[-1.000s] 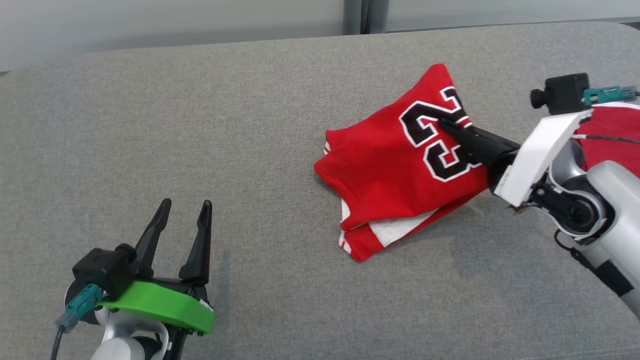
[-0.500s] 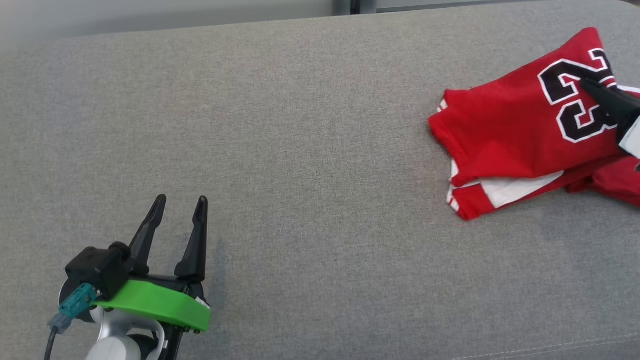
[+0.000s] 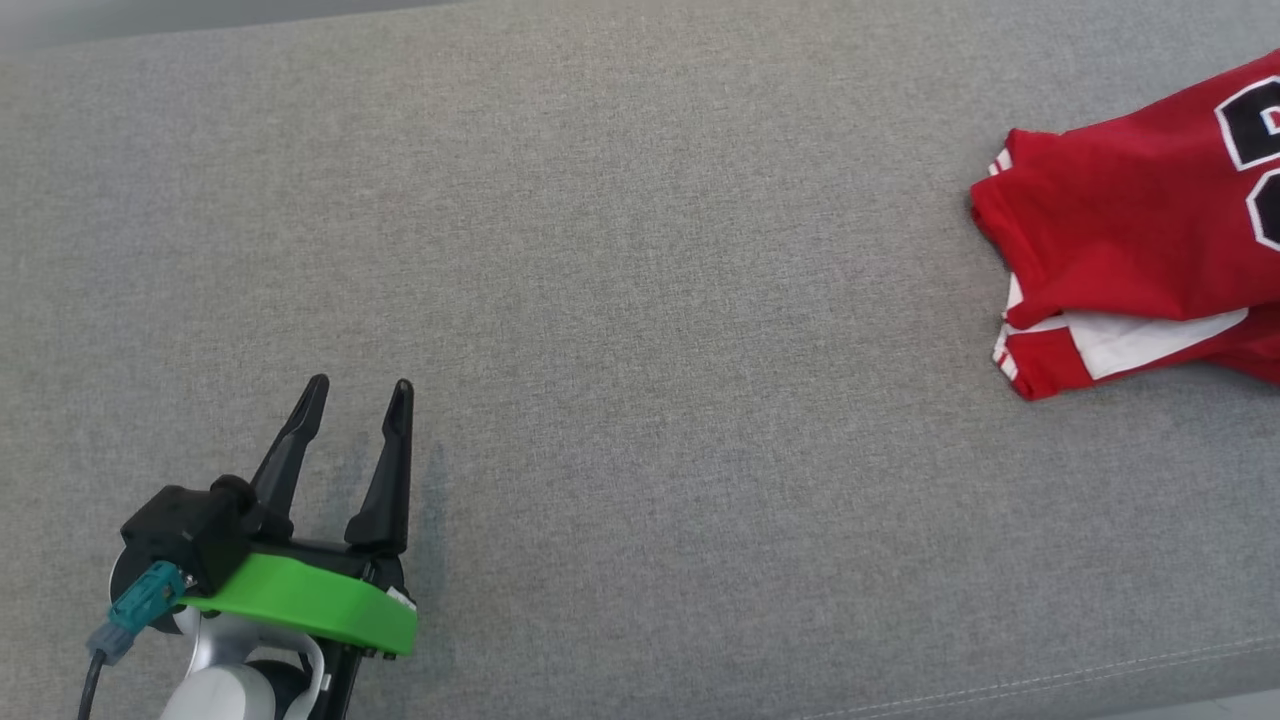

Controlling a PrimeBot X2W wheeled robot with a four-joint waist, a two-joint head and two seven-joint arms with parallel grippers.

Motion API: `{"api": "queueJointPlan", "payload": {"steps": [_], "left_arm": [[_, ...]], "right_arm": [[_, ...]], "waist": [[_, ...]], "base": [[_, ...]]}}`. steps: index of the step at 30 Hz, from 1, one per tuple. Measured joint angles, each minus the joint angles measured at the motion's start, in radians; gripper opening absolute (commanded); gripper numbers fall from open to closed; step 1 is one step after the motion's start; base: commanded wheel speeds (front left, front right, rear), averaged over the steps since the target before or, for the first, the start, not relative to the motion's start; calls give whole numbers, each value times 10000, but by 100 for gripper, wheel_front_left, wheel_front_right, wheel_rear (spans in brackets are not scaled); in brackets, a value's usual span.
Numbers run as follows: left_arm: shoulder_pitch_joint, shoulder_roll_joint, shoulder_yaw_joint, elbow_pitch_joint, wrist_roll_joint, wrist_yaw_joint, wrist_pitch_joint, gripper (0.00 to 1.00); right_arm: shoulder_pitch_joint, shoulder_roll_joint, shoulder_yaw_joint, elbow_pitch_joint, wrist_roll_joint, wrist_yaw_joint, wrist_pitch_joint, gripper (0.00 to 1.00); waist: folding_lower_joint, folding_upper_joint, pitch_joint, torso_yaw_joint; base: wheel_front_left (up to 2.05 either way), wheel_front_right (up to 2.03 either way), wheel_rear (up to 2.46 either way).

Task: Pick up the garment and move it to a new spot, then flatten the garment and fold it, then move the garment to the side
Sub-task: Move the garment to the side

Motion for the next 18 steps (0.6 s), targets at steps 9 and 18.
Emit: {"api": "queueJointPlan", "payload": {"steps": [9,18], "left_arm": [[-154,228,-12,-288,107,0,251,100],[-404,366,19,-430,176,2,397,100]], "right_arm": [[-1,-512,-288,272,-81,-215,27,0],[21,-934,-385,1237,-497,-274,-209,4]], "waist": [[0,0,472,-67],[0,0,961,-71]], "base": [[0,0,0],[0,0,0]]}}
